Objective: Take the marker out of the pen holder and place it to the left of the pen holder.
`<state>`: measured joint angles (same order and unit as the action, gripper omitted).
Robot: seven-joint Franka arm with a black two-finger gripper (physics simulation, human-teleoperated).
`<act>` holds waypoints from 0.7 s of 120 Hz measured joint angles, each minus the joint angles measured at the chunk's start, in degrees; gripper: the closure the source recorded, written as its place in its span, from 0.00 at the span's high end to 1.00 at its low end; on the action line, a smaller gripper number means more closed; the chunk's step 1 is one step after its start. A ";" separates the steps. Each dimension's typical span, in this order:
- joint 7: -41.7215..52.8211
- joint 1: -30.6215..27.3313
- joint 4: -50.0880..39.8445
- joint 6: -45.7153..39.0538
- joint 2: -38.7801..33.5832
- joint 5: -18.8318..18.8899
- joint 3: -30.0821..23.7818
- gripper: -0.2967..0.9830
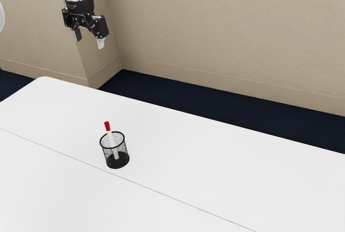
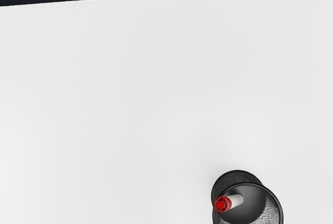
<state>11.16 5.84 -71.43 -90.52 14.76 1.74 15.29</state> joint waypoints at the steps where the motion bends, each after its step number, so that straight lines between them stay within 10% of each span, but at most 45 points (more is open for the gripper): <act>1: 0.00 0.01 -0.01 0.00 0.00 -0.08 0.06 0.77; 84: -19.49 -0.11 0.16 -5.22 16.46 -4.56 1.62 0.77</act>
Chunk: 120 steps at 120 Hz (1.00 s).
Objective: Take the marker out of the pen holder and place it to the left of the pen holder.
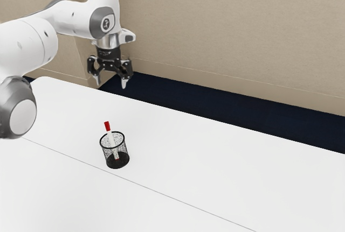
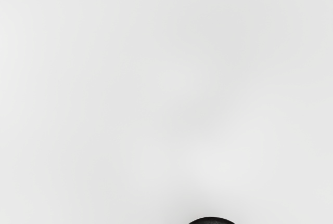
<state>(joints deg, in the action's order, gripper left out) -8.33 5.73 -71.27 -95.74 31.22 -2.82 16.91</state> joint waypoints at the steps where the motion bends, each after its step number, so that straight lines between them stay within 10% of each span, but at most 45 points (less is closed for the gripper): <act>1: -0.37 0.00 -0.07 -0.27 0.26 -0.01 0.07 0.77; 52: -19.80 2.33 -22.34 -20.50 -6.10 -6.21 2.77 0.77; 120: -38.36 6.59 -37.62 -24.29 -15.10 -0.72 2.40 0.77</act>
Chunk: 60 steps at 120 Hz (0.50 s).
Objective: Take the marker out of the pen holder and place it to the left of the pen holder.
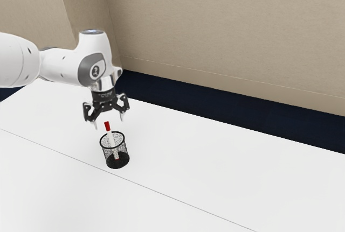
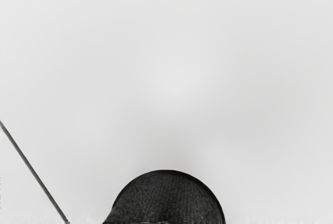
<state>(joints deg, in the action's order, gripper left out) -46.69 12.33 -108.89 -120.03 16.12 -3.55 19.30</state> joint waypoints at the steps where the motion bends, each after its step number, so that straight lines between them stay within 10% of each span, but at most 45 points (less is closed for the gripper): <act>1: -0.18 0.03 -0.15 -0.02 -0.02 0.02 -0.01 0.77; 60: -7.49 0.28 -1.69 -0.56 -0.08 0.25 -0.50 0.40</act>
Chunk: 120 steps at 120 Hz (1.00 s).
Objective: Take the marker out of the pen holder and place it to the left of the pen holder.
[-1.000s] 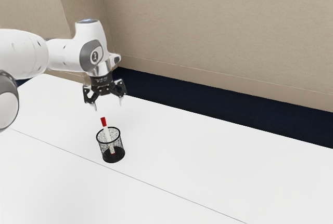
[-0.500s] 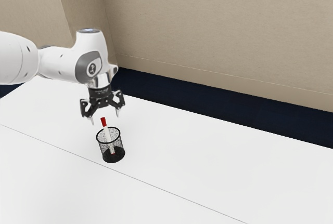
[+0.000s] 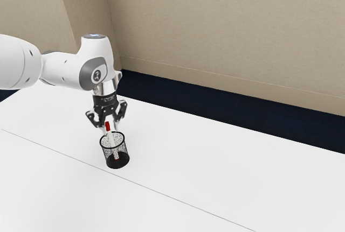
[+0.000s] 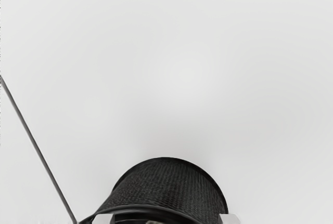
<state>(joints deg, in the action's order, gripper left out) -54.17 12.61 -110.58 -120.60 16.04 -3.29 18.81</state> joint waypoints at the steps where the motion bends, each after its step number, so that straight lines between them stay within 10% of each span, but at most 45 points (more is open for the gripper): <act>1: -0.08 0.00 0.00 0.01 0.00 0.00 0.00 0.39; 65: -3.98 -0.01 0.47 1.32 -1.96 2.62 0.05 0.10; 120: -6.06 -0.02 7.01 11.48 -7.36 7.81 4.24 0.16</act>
<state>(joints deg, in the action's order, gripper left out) -60.23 12.59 -103.57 -109.12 8.68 4.52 23.05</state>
